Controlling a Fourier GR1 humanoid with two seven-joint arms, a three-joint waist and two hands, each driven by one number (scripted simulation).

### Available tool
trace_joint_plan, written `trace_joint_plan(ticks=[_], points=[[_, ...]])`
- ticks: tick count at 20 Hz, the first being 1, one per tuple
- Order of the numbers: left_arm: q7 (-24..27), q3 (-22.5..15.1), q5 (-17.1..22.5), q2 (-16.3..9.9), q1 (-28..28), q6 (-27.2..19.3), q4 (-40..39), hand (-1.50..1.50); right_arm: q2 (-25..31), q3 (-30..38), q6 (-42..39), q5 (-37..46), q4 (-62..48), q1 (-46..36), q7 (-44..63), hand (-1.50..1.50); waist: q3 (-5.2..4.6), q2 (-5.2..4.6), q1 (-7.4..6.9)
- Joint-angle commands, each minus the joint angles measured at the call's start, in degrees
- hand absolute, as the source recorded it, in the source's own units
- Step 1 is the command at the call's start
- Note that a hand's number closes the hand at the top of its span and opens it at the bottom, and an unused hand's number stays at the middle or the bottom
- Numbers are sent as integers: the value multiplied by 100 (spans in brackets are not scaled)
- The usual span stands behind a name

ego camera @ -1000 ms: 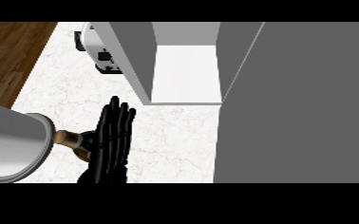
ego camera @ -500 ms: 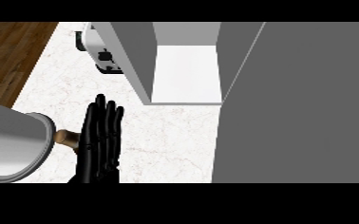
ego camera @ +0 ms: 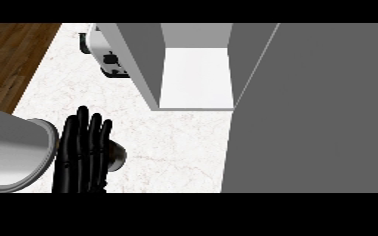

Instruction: Pick up the wine, place it into the cabinet and close the cabinet

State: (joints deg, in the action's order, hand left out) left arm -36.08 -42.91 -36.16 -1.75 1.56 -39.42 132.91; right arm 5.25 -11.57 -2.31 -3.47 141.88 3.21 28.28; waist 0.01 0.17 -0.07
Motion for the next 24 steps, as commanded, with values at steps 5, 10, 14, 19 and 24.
trace_joint_plan(ticks=[5, 10, 14, 19, 24], points=[[-216, 401, 27, -262, 272, 251, 893, -150, 200, 511, 39, -322, 455, -455, 666, -150, -3, -5, -18], [-64, 821, 449, -360, 353, 180, 755, -150, 183, 644, -17, -495, 623, -282, 626, -150, -2, -5, 11], [311, 1492, 1468, -879, 718, 215, 871, -150, 45, 208, 8, -181, 748, -20, 570, -150, -15, -2, 27], [705, 1668, 2166, -866, 922, 257, 665, -150, 18, 316, 72, -129, 550, -253, 524, -150, -15, -7, 6], [1636, 2247, 3385, -1035, 1581, 569, 340, -150, -5, 191, -31, -189, 781, -6, 549, -150, -20, 0, -5]])
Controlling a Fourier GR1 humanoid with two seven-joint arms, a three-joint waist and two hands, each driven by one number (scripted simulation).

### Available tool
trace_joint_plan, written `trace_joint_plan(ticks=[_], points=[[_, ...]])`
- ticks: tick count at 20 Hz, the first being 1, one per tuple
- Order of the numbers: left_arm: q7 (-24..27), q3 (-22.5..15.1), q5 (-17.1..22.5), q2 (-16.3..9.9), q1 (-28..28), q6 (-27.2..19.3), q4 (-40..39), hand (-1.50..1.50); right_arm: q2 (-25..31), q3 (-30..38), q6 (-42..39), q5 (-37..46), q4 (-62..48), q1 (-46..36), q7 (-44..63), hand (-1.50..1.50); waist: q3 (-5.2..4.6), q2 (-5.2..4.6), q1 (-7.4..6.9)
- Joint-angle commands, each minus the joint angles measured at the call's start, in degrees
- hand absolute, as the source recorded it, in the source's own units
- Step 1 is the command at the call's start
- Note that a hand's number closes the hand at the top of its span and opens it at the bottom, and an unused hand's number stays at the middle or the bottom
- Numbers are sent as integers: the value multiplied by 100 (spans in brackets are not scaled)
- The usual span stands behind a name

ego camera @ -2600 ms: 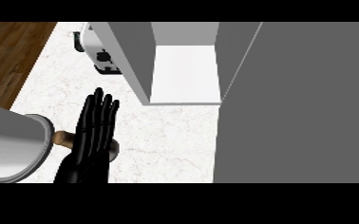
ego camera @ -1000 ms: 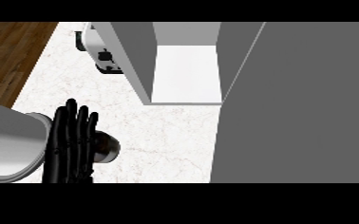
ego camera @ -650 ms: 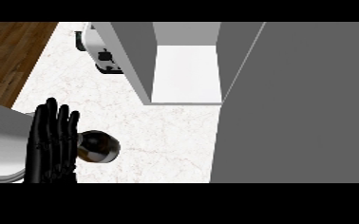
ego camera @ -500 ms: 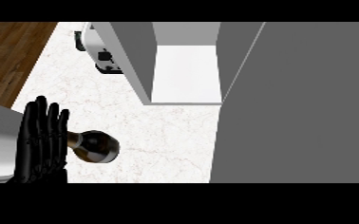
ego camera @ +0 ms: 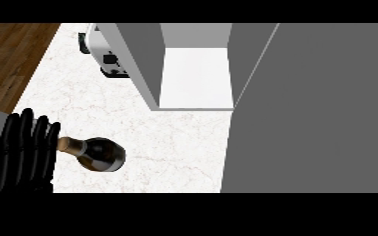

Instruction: Pick up the wine, place it into the cabinet and close the cabinet

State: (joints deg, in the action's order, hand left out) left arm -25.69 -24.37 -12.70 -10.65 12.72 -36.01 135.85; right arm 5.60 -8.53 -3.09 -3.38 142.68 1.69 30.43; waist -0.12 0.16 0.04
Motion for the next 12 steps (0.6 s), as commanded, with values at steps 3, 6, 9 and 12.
trace_joint_plan(ticks=[3, 6, 9, 12], points=[[721, 945, 1504, -218, 392, 630, -209, -150, 55, 42, 53, -389, 782, -143, 674, -150, 1, -5, -14], [1519, 1270, 2143, -34, 547, 964, -844, -150, 106, 269, -20, -578, 704, -14, 553, -150, 2, -7, 0], [1986, 1495, 2431, 47, 678, 1303, -1276, -150, -13, -80, 40, -217, 777, 105, 509, -150, 6, -4, 8], [2523, 1667, 2398, 112, 793, 1452, -1601, -150, 21, 65, 91, -335, 748, -151, 627, -150, 7, -4, -5]])
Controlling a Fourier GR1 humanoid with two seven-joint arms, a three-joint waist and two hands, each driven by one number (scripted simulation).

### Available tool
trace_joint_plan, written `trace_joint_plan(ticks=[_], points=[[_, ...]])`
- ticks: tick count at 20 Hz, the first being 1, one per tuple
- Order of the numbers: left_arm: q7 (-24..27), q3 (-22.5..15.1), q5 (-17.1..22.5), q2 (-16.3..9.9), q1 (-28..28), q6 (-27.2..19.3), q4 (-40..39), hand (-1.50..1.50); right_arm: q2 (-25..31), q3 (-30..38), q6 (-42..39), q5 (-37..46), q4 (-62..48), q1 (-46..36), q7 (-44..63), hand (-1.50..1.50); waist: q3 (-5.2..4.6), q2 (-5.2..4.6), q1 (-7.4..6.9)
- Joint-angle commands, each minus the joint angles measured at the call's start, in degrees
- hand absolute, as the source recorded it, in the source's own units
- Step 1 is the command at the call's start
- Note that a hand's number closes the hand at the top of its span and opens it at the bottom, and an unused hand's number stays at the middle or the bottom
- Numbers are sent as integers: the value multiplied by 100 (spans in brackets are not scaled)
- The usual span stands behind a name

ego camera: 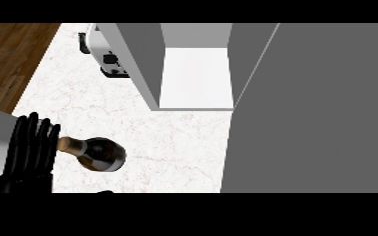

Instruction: Pick up the wine, place it into the cabinet and close the cabinet

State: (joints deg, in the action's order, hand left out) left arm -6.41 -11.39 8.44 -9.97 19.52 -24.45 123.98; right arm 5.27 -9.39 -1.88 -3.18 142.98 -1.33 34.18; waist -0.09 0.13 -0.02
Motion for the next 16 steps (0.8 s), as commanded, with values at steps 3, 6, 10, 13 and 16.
trace_joint_plan(ticks=[3, 6, 10, 13, 16], points=[[1122, 493, 432, 179, 10, 541, -1021, -150, 49, 186, 110, -225, 580, -229, 573, -150, 3, -6, -2], [1351, 742, 550, 195, -128, 658, -1544, -150, 80, 177, 147, -245, 785, -311, 709, -150, -1, -6, 26], [1564, 760, 685, 123, 311, 971, -1462, -150, 40, 143, 127, -252, 619, -199, 569, -150, 0, -1, 0], [1671, 646, 464, 409, -112, 720, -1920, -150, 78, 237, 4, -364, 751, 75, 350, -150, 6, -7, 87], [1786, 571, 409, 353, 300, 875, -1771, -150, -11, -10, -45, -209, 650, 324, 165, -150, 8, 4, 51]])
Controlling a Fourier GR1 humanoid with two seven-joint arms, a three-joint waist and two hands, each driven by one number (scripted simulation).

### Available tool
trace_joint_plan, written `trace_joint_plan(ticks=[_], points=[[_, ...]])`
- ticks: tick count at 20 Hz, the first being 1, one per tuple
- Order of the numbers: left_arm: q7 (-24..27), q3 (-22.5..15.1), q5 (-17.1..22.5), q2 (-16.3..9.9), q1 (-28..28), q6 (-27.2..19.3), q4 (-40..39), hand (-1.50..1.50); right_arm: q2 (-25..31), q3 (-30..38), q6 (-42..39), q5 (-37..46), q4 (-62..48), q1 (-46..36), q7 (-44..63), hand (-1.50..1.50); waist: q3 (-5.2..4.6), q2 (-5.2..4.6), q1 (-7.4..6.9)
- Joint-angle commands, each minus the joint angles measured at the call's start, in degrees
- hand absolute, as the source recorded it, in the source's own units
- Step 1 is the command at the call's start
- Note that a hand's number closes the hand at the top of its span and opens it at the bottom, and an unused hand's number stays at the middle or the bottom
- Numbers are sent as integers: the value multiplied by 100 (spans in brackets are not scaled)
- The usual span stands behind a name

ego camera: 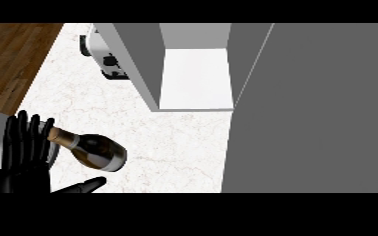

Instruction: Pick up the wine, place it into the cabinet and close the cabinet

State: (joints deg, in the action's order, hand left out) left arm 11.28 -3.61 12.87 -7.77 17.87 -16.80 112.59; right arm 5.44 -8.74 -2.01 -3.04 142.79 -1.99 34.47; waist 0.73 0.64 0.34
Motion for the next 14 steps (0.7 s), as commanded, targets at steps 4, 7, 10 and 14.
trace_joint_plan(ticks=[4, 7, 10, 14], points=[[322, 45, 199, 8, 276, 495, -1139, -150, 12, 96, 170, -196, 606, -156, 438, -150, -82, -56, 25], [180, 160, 342, 13, -226, 524, -1500, -150, -49, -8, 180, -185, 299, -335, 397, -150, -82, -79, 61], [343, 209, 327, 69, -176, 529, -1541, -150, 32, 154, 133, -287, 527, -349, 416, -150, -78, -67, 61], [887, 128, 263, 205, -27, 811, -2154, -150, -12, -32, 208, -156, 641, -412, 648, -150, -83, -56, 16]])
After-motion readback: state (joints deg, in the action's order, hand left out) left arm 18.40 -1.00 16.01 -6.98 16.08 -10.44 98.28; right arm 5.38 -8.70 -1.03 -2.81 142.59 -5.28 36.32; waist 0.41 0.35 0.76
